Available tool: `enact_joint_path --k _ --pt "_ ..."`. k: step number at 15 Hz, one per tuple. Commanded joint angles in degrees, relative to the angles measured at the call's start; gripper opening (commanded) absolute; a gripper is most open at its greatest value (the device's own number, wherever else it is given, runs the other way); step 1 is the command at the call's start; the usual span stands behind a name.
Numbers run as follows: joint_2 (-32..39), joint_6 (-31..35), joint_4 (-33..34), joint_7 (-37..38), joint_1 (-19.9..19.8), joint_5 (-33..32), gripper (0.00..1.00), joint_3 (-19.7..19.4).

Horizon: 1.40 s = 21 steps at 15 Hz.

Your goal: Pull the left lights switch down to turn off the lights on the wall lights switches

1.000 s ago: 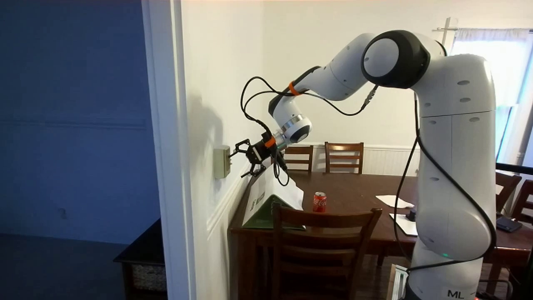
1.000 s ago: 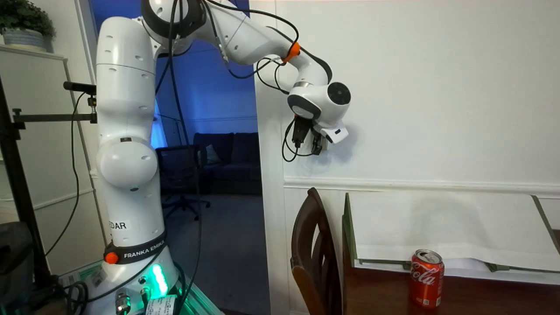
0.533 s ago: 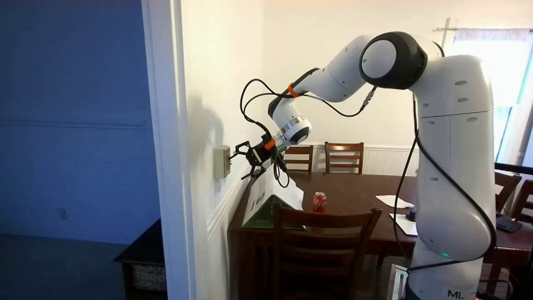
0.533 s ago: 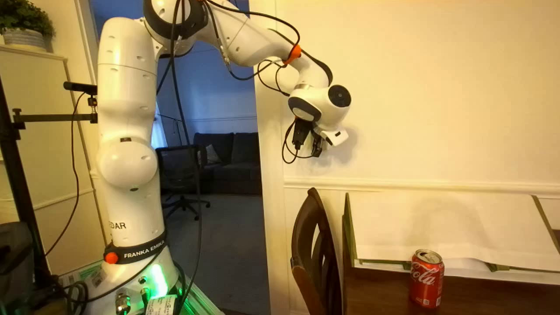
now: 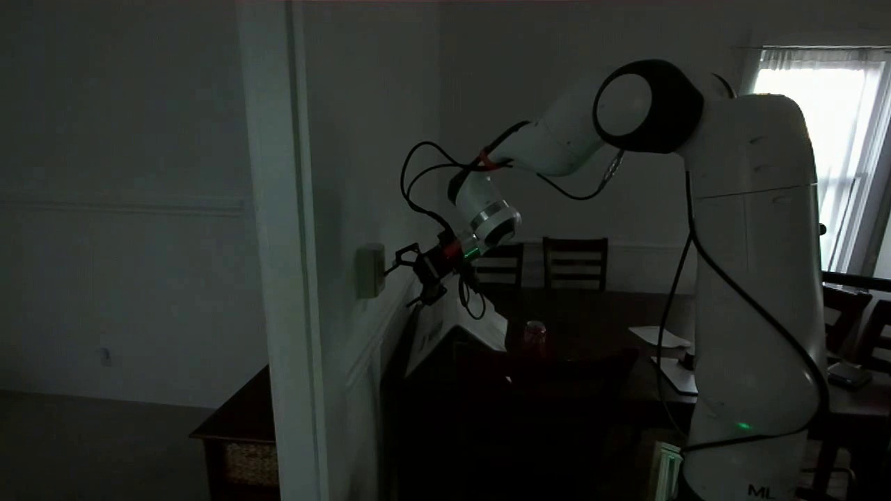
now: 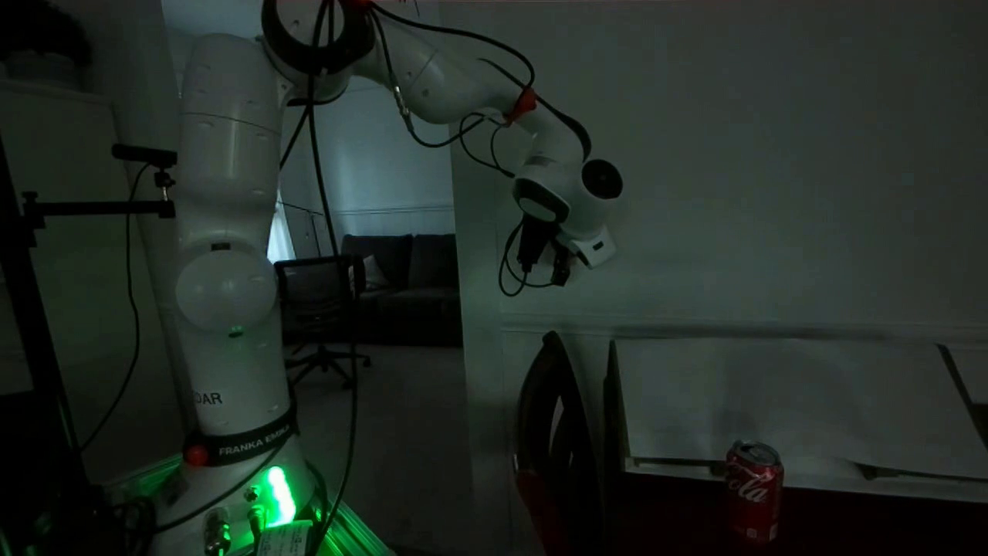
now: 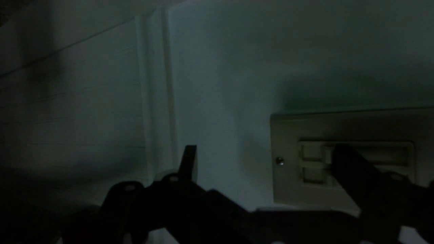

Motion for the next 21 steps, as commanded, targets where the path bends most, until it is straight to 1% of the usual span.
enact_joint_path --k 1,5,7,9,11,12,14,15,18,21 --pt "1.1 1.2 0.3 1.5 -0.5 -1.4 1.0 0.1" --pt "-3.6 -2.5 -0.5 4.1 -0.8 -3.2 1.0 0.0" --pt "-5.5 -3.6 -1.0 6.0 -0.9 -5.6 1.0 -0.4" --pt "-7.7 -4.4 -2.0 9.8 -0.9 -12.3 1.0 -1.0" --pt "-11.1 -3.3 -3.2 13.4 -0.7 -22.1 1.0 -1.4" --pt "-13.0 -1.4 -4.2 15.2 -0.2 -26.9 1.0 -1.6" --pt "-17.7 -1.6 -5.3 16.9 -0.5 -36.4 1.0 -1.0" --pt "-20.7 -1.7 -6.2 17.9 0.1 -40.8 1.0 -0.9" --pt "-29.0 -3.2 -8.1 19.7 -0.3 -52.5 1.0 1.6" --pt "-37.2 -5.8 -8.8 19.7 -0.1 -61.4 1.0 4.3"
